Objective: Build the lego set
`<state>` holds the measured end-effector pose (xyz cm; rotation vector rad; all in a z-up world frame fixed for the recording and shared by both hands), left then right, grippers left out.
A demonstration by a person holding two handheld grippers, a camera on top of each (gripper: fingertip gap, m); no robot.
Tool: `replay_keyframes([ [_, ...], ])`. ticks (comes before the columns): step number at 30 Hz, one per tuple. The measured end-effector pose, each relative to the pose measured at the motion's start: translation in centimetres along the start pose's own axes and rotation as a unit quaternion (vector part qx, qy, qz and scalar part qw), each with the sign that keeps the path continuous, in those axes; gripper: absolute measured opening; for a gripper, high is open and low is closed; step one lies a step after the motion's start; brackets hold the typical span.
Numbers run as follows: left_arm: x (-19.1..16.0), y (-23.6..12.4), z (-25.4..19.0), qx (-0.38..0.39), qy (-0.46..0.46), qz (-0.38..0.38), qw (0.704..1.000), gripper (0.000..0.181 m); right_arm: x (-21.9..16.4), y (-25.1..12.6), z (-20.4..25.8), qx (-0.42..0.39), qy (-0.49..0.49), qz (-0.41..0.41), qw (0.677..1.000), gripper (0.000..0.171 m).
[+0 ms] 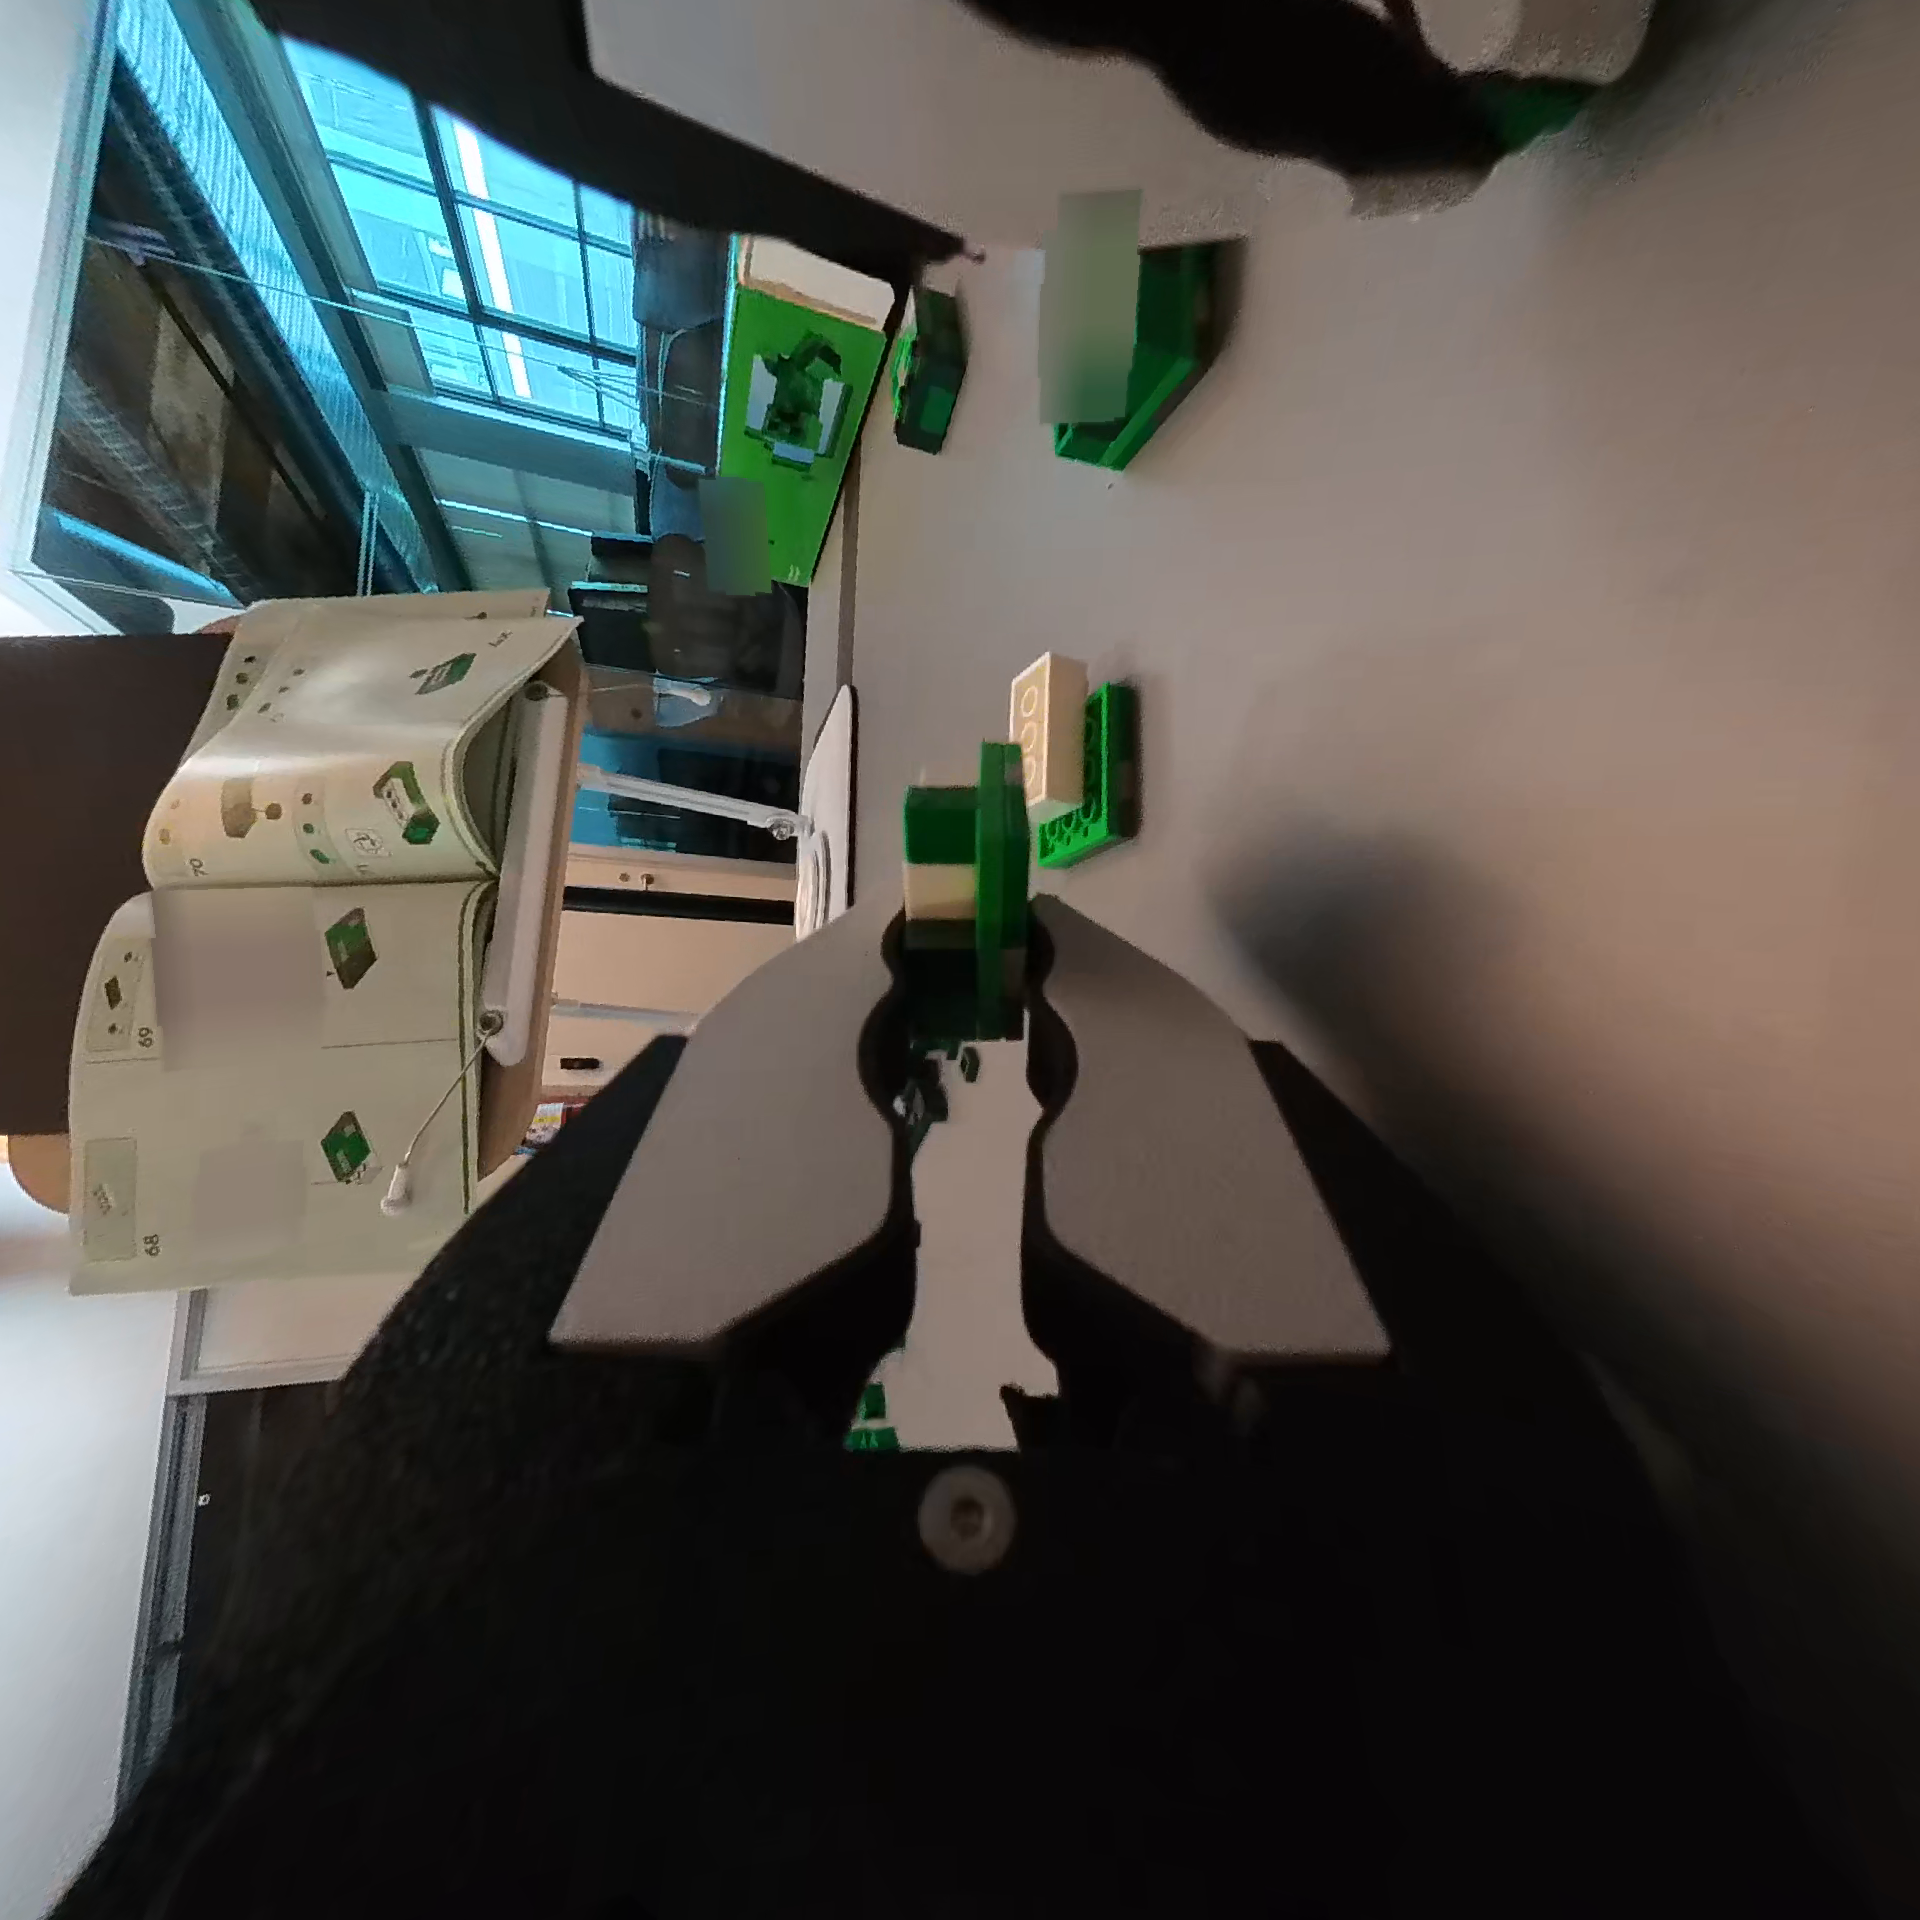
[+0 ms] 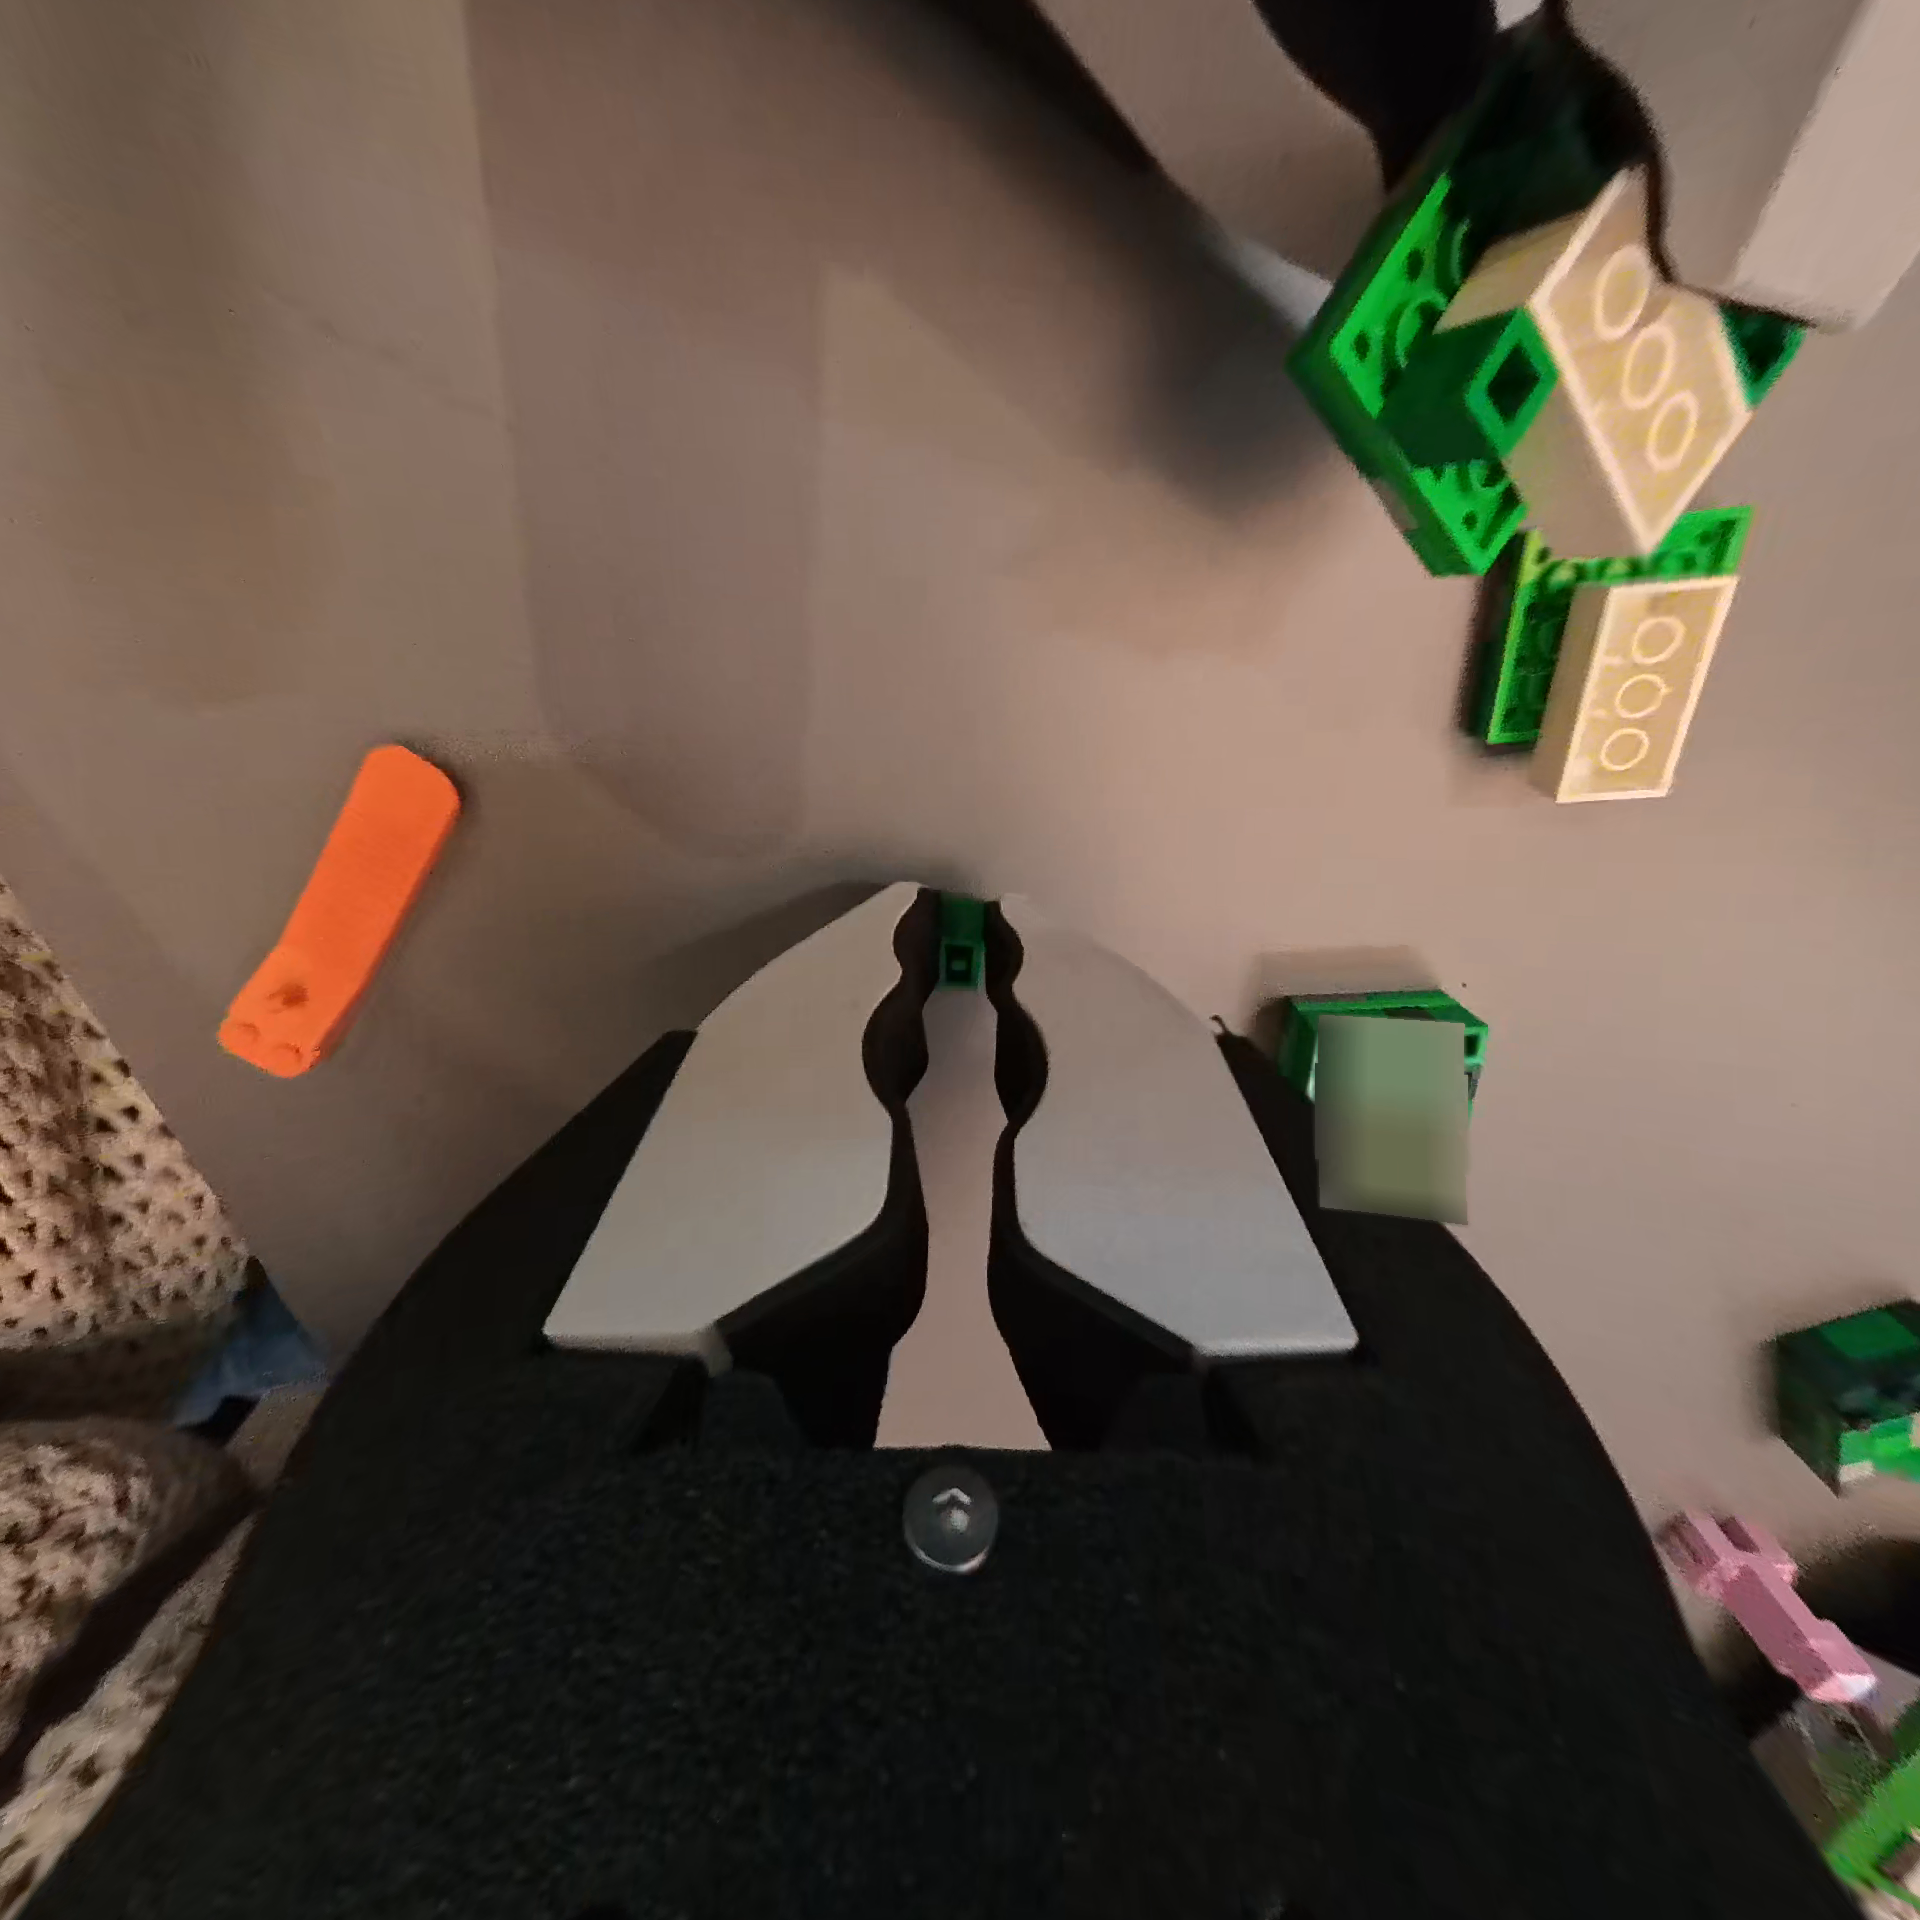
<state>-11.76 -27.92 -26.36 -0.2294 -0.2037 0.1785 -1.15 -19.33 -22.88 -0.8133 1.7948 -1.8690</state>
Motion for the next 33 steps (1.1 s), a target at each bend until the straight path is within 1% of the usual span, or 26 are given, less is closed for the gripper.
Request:
replay_keyframes([
  [3,0.1,-0.1,0.1,0.01,0.003,0.0,1.0,0.017,-1.4,-1.4,0.2,-0.005,0.011,-0.087,0.996,0.009],
  [4,0.1,-0.1,0.1,0.012,0.004,-0.002,1.0,0.017,-2.0,-1.8,0.3,-0.001,0.02,-0.12,0.993,0.012],
  [7,0.4,-0.2,0.0,0.018,0.014,-0.008,1.0,0.017,-3.8,-1.7,0.5,0.005,0.04,-0.188,0.981,0.013],
  [11,0.5,-0.2,-0.1,0.023,0.025,-0.008,0.999,0.017,-5.2,-0.3,1.1,0.009,0.061,-0.227,0.972,0.015],
  [13,0.4,-0.2,-0.1,0.022,0.025,-0.007,0.999,0.017,-5.4,0.2,1.6,0.028,0.09,-0.237,0.967,0.017],
  [15,0.4,-0.2,0.0,0.022,0.024,-0.008,0.999,0.017,-5.3,0.2,2.2,0.006,0.1,-0.27,0.958,0.017],
  [19,0.6,-0.3,-0.1,0.02,0.028,-0.009,0.999,0.017,-4.8,0.4,3.2,-0.036,0.195,-0.276,0.94,0.019],
  [22,0.8,-0.3,-0.2,0.021,0.037,-0.011,0.999,0.017,-4.7,0.8,3.9,-0.055,0.218,-0.259,0.939,0.022],
  [27,0.9,-0.3,-0.3,0.018,0.036,-0.012,0.999,0.017,-4.4,1.7,3.8,-0.056,0.222,-0.247,0.942,0.019],
  [29,0.8,-0.3,-0.3,0.016,0.035,-0.012,0.999,0.017,-4.2,1.7,3.8,-0.058,0.213,-0.248,0.943,0.009],
  [31,0.8,-0.2,-0.3,0.014,0.035,-0.011,0.999,0.017,-4.1,1.7,3.8,-0.083,0.189,-0.24,0.949,0.009],
  [33,0.9,-0.2,-0.4,0.012,0.034,-0.013,0.999,0.017,-4.0,1.4,3.9,-0.14,0.129,-0.228,0.955,0.008],
])
Point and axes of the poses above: each gripper's, where its closed fingertips meet, y out along the fingers, x out of its top, z = x × y across the jaws, the point moved 9 cm from there along -y, back along the fingers, and after that the axes turned 3 degrees about y, right-handed, at the moved point
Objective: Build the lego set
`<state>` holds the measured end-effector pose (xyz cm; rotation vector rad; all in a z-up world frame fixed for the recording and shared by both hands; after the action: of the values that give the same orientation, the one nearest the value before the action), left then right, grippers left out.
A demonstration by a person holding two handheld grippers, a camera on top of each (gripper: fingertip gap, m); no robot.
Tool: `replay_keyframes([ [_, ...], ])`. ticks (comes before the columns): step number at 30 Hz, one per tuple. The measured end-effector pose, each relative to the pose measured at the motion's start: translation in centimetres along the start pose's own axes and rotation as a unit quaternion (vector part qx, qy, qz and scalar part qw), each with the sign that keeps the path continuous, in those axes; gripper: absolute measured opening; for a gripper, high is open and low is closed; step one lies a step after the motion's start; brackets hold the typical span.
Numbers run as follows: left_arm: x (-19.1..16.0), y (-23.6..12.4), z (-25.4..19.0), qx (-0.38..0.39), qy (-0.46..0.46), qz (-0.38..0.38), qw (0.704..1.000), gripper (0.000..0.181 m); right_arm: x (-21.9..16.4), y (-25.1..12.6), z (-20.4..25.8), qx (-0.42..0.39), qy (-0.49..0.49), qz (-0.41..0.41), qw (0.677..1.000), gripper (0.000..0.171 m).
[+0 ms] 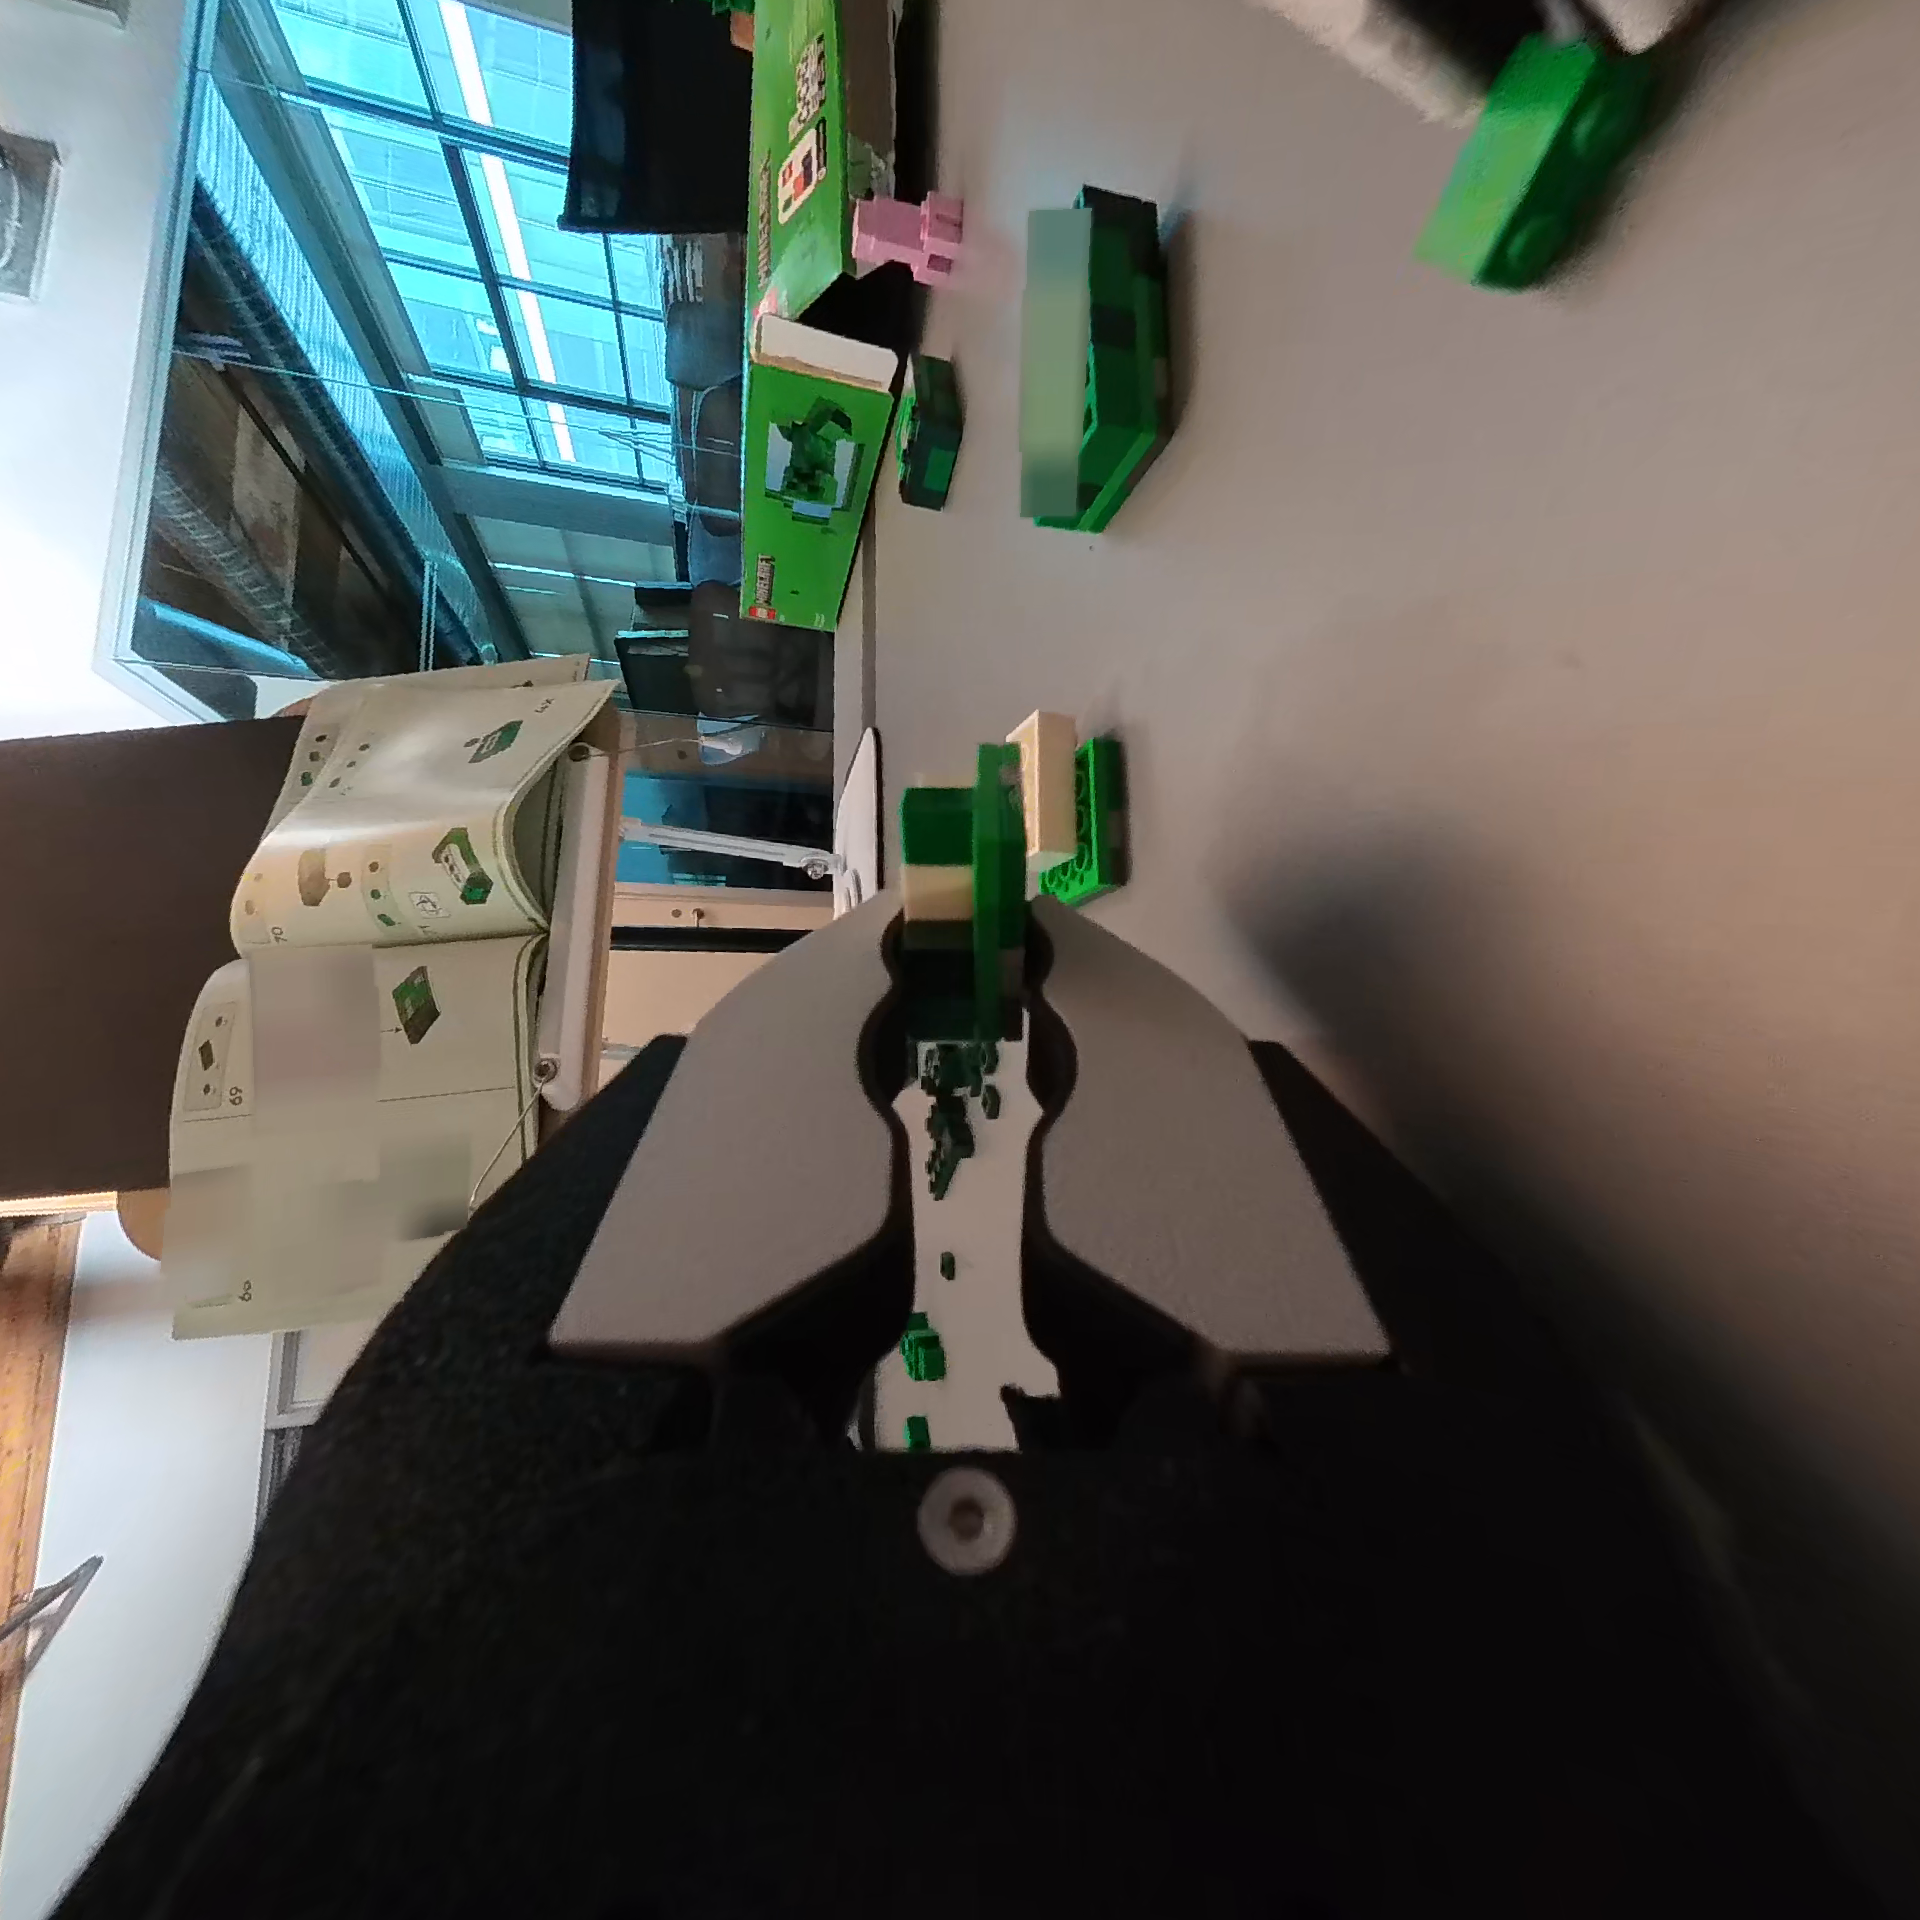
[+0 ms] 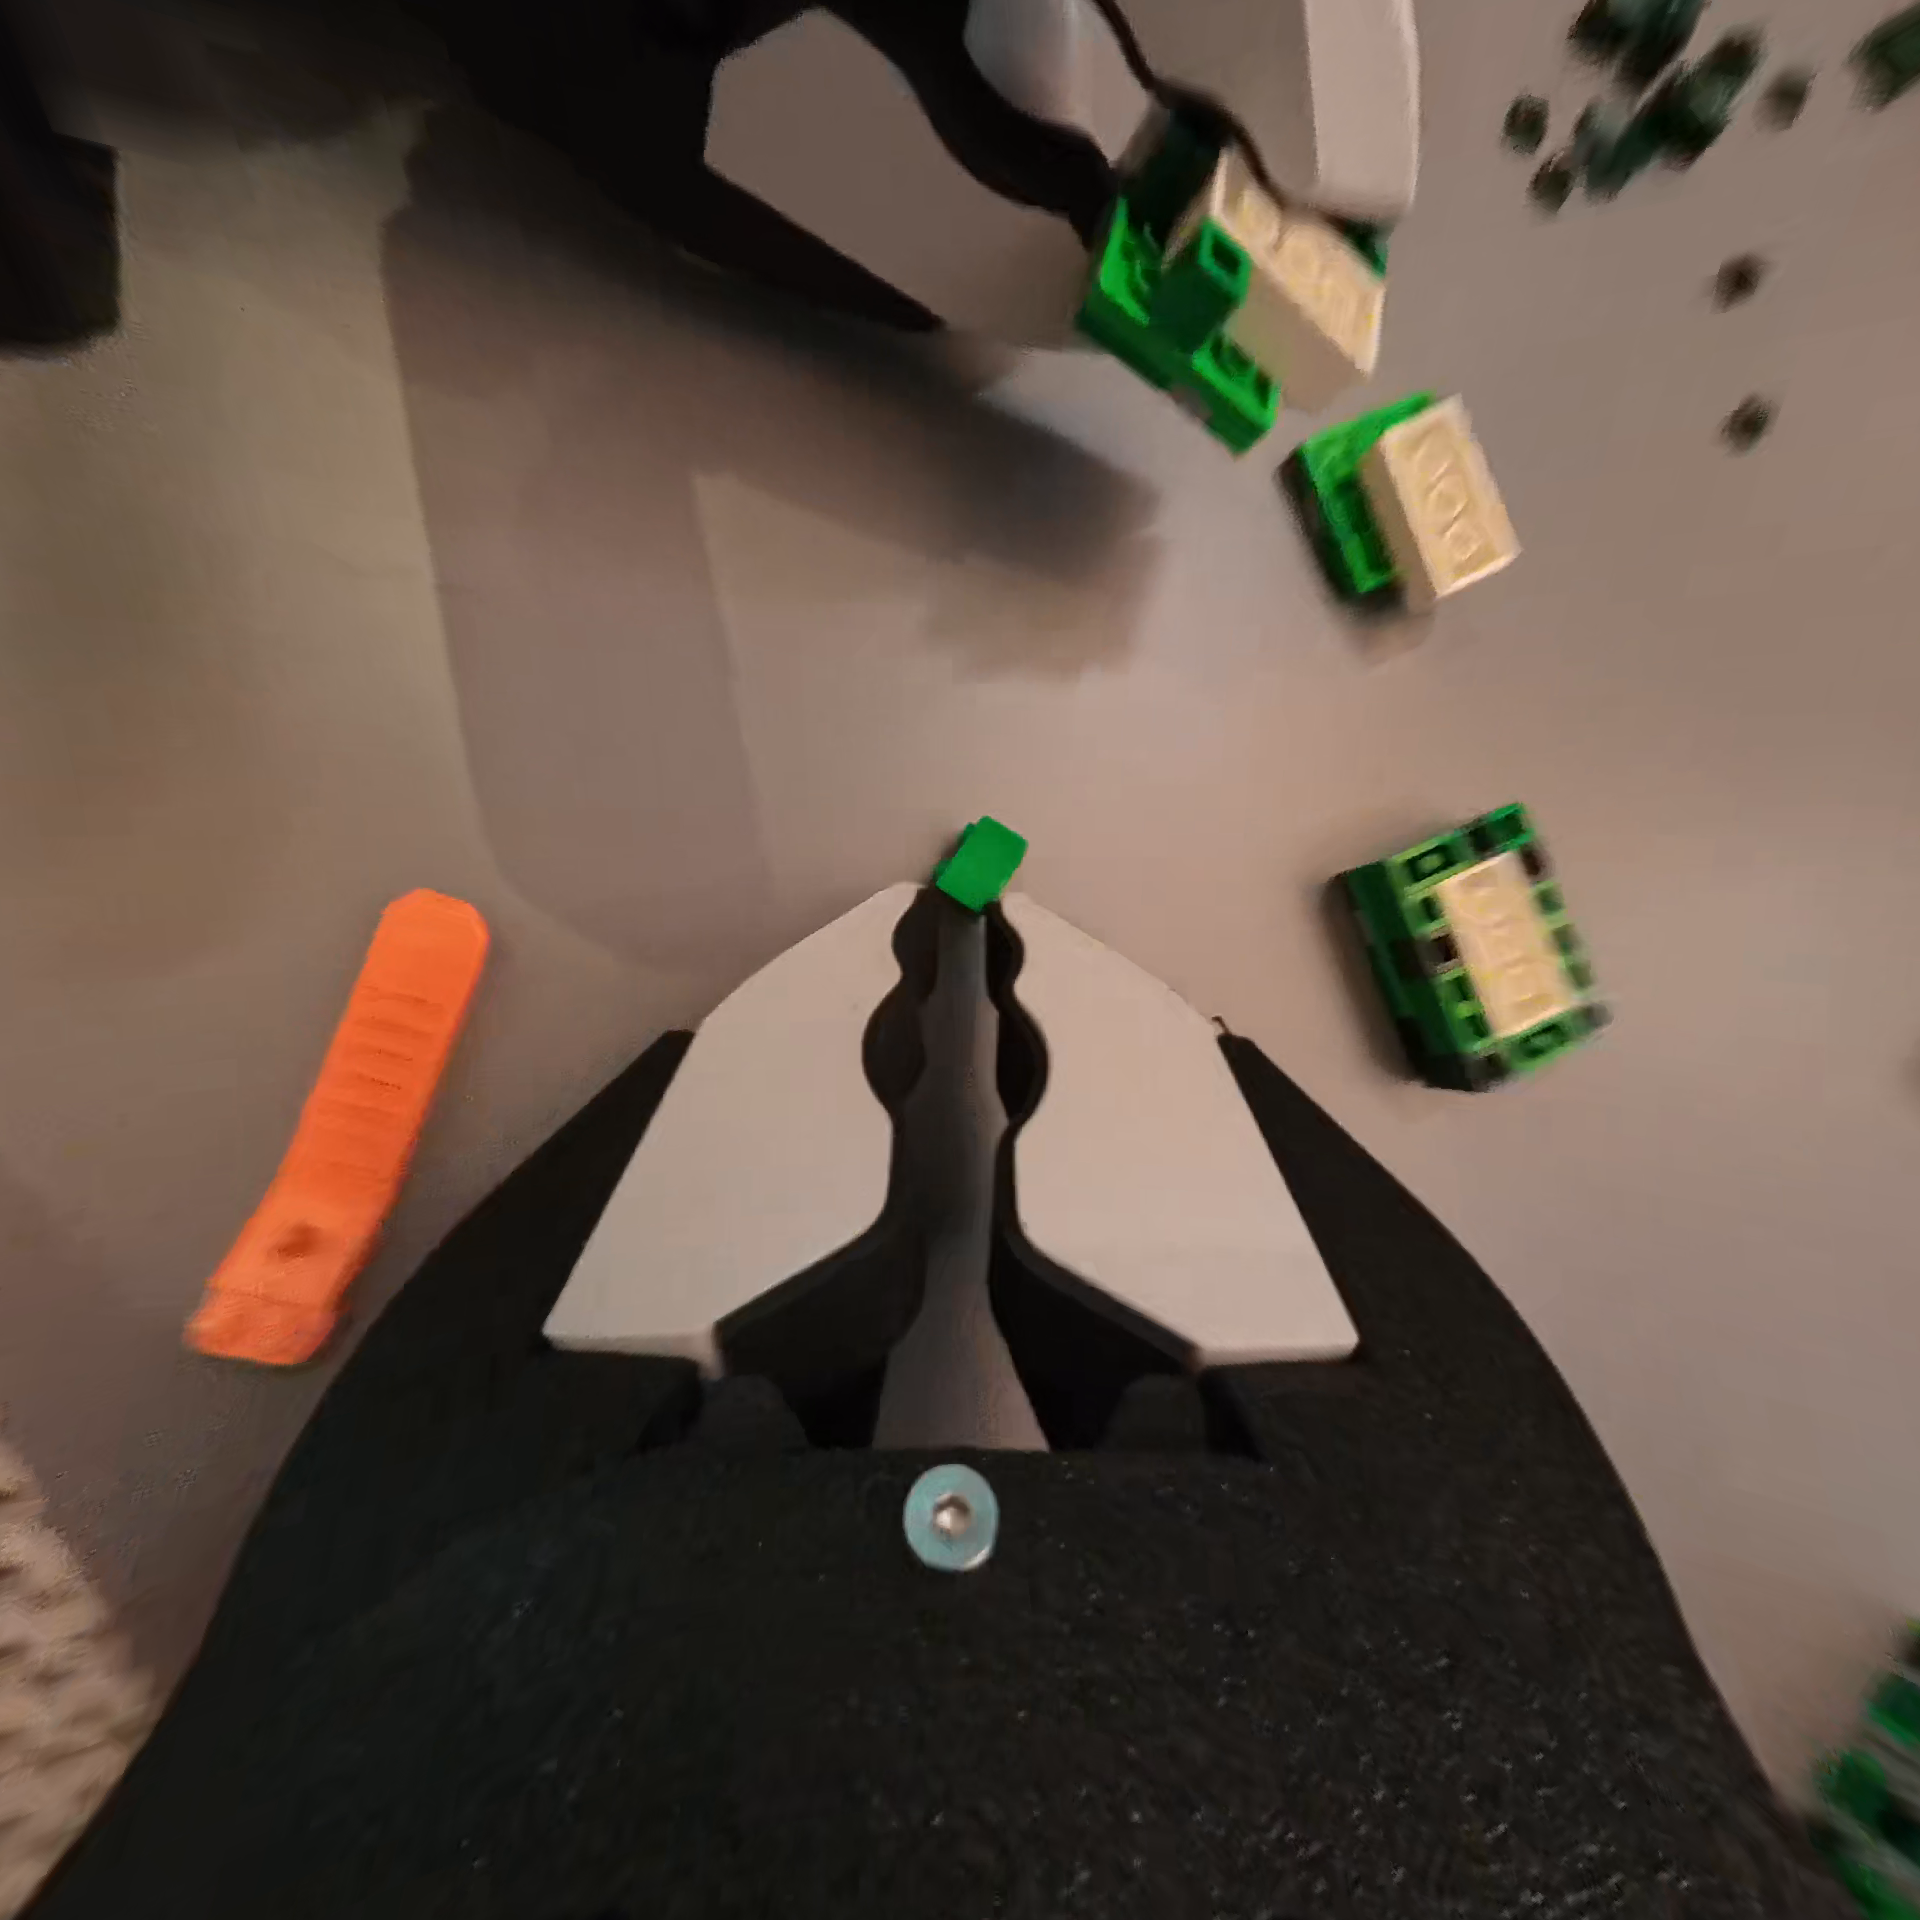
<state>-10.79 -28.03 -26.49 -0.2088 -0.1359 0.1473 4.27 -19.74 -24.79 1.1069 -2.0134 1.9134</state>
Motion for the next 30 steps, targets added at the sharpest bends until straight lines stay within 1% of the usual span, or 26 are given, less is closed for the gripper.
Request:
replay_keyframes([
  [1,0.1,0.0,0.0,-0.002,-0.001,-0.002,1.0,0.017,0.1,-0.2,0.1,-0.035,-0.056,-0.007,0.998,0.001],
  [3,0.4,-0.1,-0.1,-0.01,-0.008,-0.014,1.0,0.017,0.5,-0.7,0.4,-0.107,-0.174,-0.017,0.979,0.001],
  [5,0.7,-0.2,-0.1,-0.021,-0.02,-0.027,0.999,0.017,0.7,-0.6,0.7,-0.14,-0.259,-0.013,0.956,0.001],
  [7,0.7,-0.1,-0.2,-0.027,-0.022,-0.022,0.999,0.017,0.6,-0.3,0.8,-0.151,-0.306,0.001,0.94,0.001],
  [10,0.6,0.0,-0.3,-0.036,-0.017,-0.015,0.999,0.017,0.2,0.1,0.6,-0.14,-0.365,0.024,0.92,0.001],
  [12,0.6,0.1,-0.4,-0.041,-0.016,-0.015,0.999,0.017,0.2,0.3,0.5,-0.108,-0.378,0.049,0.918,0.001],
  [17,0.7,0.2,-0.7,-0.05,-0.011,-0.014,0.999,0.017,1.1,0.1,-0.1,-0.026,-0.366,0.068,0.928,0.001],
  [24,0.8,0.2,-0.8,-0.056,-0.012,-0.013,0.998,0.017,2.5,0.3,-0.3,0.023,-0.4,0.095,0.911,0.001],
  [30,0.8,0.3,-0.8,-0.059,-0.014,-0.012,0.998,0.017,3.3,0.7,0.2,0.042,-0.419,0.1,0.901,0.001],
])
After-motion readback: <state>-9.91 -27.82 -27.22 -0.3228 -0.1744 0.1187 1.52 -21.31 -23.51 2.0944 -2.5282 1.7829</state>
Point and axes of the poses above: each gripper's, where its closed fingertips meet, y out along the fingers, x out of its top, z = x × y across the jaws, the point moved 9 cm from there along -y, back along the fingers, and after that the axes turned 3 degrees about y, right-handed, at the moved point
